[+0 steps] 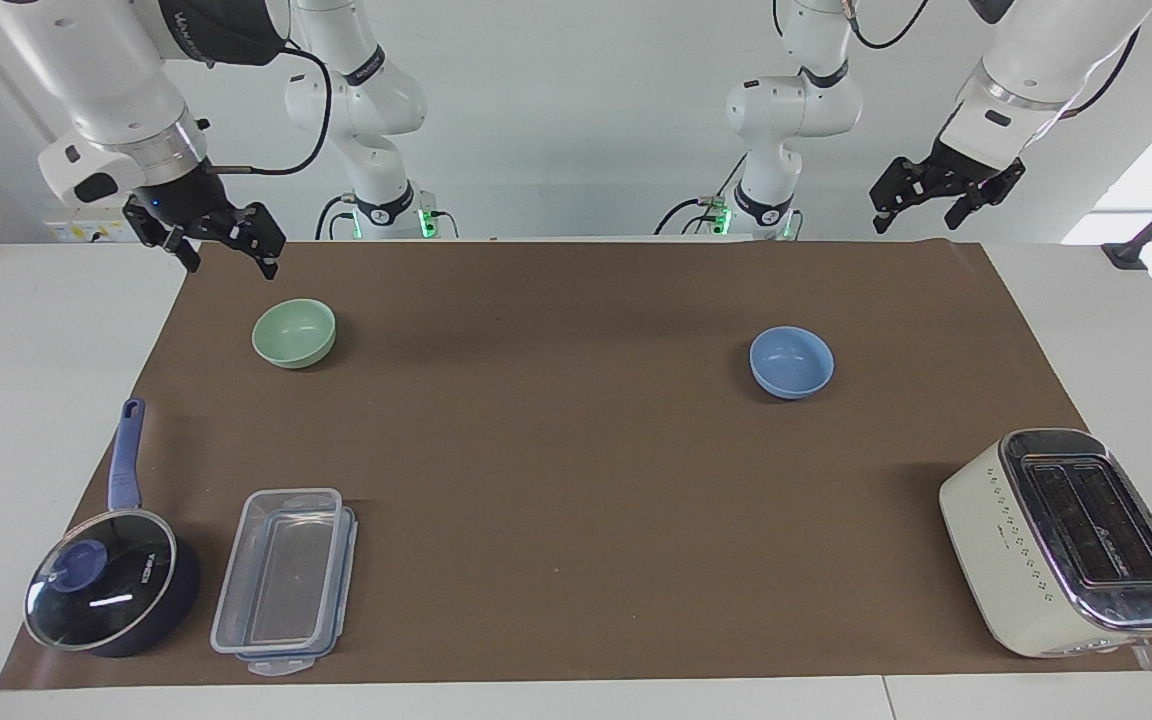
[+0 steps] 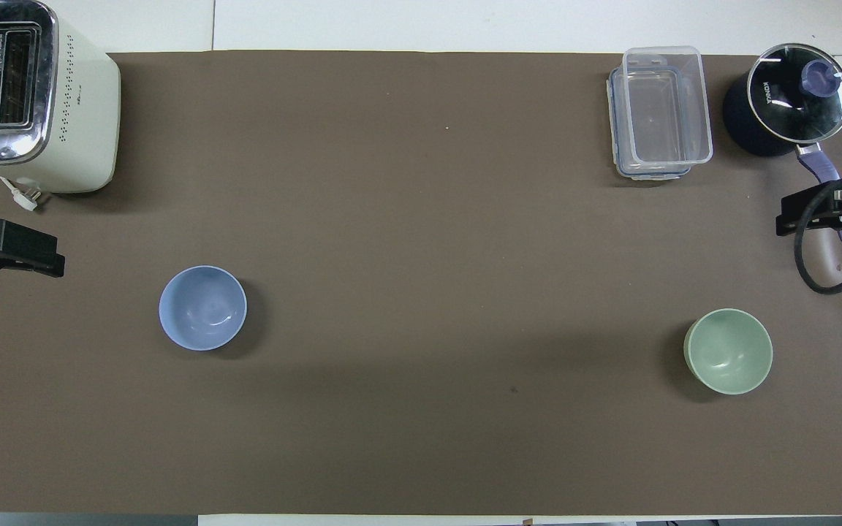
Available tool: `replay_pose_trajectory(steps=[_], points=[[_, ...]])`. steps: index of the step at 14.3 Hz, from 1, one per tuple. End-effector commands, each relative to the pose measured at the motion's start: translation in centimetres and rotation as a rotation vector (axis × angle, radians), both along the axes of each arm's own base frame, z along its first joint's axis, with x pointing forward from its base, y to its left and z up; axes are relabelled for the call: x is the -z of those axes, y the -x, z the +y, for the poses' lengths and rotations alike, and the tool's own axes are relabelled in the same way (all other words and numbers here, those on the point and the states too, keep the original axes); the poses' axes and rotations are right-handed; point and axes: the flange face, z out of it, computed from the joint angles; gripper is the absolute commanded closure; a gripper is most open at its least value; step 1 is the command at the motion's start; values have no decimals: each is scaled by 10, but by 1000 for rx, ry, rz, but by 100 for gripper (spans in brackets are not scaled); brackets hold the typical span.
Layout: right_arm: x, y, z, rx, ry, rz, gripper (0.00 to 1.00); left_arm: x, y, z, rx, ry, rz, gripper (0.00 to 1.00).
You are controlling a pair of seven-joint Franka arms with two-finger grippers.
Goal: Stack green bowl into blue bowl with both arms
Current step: 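Move the left gripper toward the pale blue bowl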
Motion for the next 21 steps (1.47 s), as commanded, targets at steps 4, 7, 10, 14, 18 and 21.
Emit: replay_pose_trajectory(steps=[4,7,10,14,18,21], points=[[0,6,2,-19,-21,-19,0,3,7,-3,-1,11,-24,0],[0,5,2,-19,-21,-20,0,7,6,-3,-9,11,-21,0],[1,6,3,-17,-21,-18,0,19,13,-1,-6,11,-46,0],[10,13,4,-25,-20,4,0,66,5,1,-4,9,-22,0],[35,25,-4,-20,-21,-7,0,156,8,5,91,17,-14,0],[80,52,-31,-50,-20,-55,0,223,11,6,150,22,1,0]])
